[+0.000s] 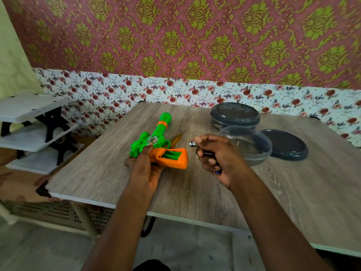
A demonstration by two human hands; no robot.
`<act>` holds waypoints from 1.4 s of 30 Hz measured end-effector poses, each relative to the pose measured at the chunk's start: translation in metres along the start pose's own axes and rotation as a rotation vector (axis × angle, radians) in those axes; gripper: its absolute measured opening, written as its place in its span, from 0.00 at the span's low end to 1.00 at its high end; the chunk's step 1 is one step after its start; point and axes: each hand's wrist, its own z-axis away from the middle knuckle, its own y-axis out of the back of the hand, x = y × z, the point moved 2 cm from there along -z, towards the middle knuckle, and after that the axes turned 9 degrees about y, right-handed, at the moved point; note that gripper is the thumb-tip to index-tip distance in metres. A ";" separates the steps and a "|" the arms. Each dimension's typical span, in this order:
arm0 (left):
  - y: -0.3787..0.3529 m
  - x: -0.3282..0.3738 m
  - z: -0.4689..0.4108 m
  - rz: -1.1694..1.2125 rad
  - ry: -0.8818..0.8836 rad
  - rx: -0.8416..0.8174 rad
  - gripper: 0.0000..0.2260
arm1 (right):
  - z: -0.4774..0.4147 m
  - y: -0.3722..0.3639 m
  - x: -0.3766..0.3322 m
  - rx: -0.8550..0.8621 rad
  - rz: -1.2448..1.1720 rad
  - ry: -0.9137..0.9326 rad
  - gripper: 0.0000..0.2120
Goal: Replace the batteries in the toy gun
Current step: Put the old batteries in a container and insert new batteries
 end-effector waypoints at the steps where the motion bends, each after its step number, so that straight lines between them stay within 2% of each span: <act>1: 0.000 0.000 0.001 -0.006 -0.005 -0.002 0.24 | 0.001 -0.001 0.000 -0.001 0.093 0.041 0.09; 5: -0.001 -0.001 0.005 -0.028 -0.035 -0.029 0.26 | 0.004 -0.016 -0.003 -0.063 0.354 0.148 0.10; 10: -0.003 -0.002 0.007 -0.048 -0.052 -0.007 0.23 | -0.011 -0.027 0.001 -0.063 0.789 0.287 0.06; 15: -0.007 -0.003 0.019 -0.106 -0.078 -0.092 0.19 | -0.010 -0.026 -0.004 -0.167 0.868 0.304 0.08; 19: -0.009 -0.002 0.023 -0.139 -0.072 -0.090 0.18 | -0.004 -0.027 -0.006 -0.207 1.076 0.400 0.07; 22: -0.011 -0.002 0.025 -0.146 -0.078 -0.077 0.19 | -0.003 -0.024 -0.008 -0.221 1.060 0.386 0.07; 27: -0.012 -0.001 0.027 -0.155 -0.074 -0.064 0.18 | -0.003 -0.020 -0.012 -0.286 0.903 0.219 0.04; 32: -0.012 -0.002 0.027 -0.179 -0.049 -0.028 0.14 | -0.010 -0.018 -0.013 -0.259 0.834 0.013 0.05; 36: -0.013 -0.001 0.029 -0.210 -0.043 -0.009 0.12 | -0.014 -0.020 -0.010 -0.226 0.822 -0.070 0.07; 39: -0.011 -0.001 0.026 -0.212 -0.048 -0.022 0.14 | -0.016 -0.021 -0.007 -0.172 0.832 -0.097 0.13; 42: -0.010 -0.001 0.026 -0.202 -0.051 -0.030 0.14 | -0.017 -0.017 -0.003 -0.082 0.836 -0.100 0.24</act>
